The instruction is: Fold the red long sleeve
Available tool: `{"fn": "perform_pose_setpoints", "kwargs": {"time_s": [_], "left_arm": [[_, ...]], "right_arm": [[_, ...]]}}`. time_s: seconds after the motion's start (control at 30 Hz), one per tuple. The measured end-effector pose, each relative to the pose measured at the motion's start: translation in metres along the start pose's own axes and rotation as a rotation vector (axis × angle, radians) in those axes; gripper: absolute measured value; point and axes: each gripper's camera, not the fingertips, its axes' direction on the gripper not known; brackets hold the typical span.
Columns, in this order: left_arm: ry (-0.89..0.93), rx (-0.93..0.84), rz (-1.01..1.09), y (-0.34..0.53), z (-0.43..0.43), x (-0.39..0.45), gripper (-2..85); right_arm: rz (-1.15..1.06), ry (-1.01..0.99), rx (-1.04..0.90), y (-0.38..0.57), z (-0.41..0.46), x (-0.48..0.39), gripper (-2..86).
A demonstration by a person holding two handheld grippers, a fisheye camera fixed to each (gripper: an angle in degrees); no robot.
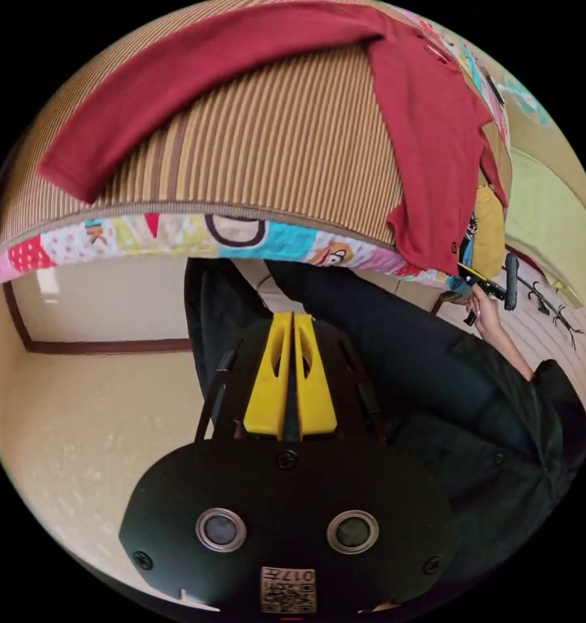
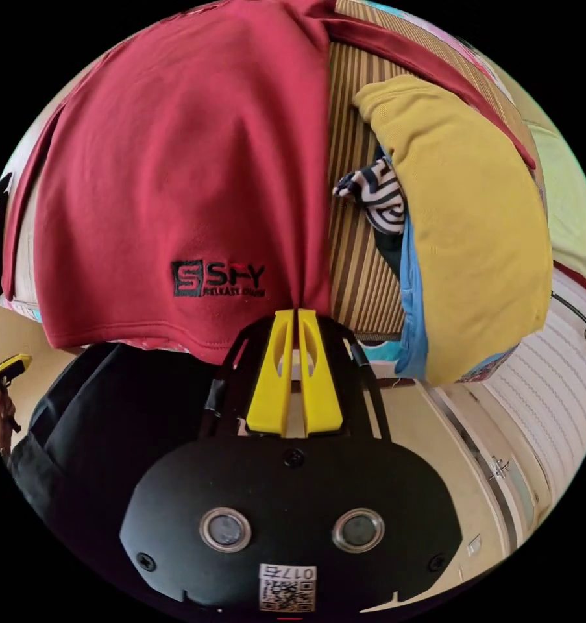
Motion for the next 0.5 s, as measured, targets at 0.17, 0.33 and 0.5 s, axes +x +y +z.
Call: {"fn": "perform_pose_setpoints", "kwargs": {"time_s": [0.17, 0.33, 0.5], "left_arm": [[0.200, 0.172, -0.006, -0.001, -0.023, -0.017, 1.4], [0.091, 0.106, 0.311, -0.068, -0.010, 0.068, 6.9], [-0.122, -0.132, 0.378, -0.121, 0.055, 0.120, 4.0]], "right_arm": [[-0.072, 0.125, -0.088, 0.009, 0.021, -0.027, 1.4], [-0.003, 0.052, -0.144, -0.003, 0.016, -0.009, 1.8], [0.062, -0.106, -0.189, -0.004, 0.023, 0.019, 1.8]]}}
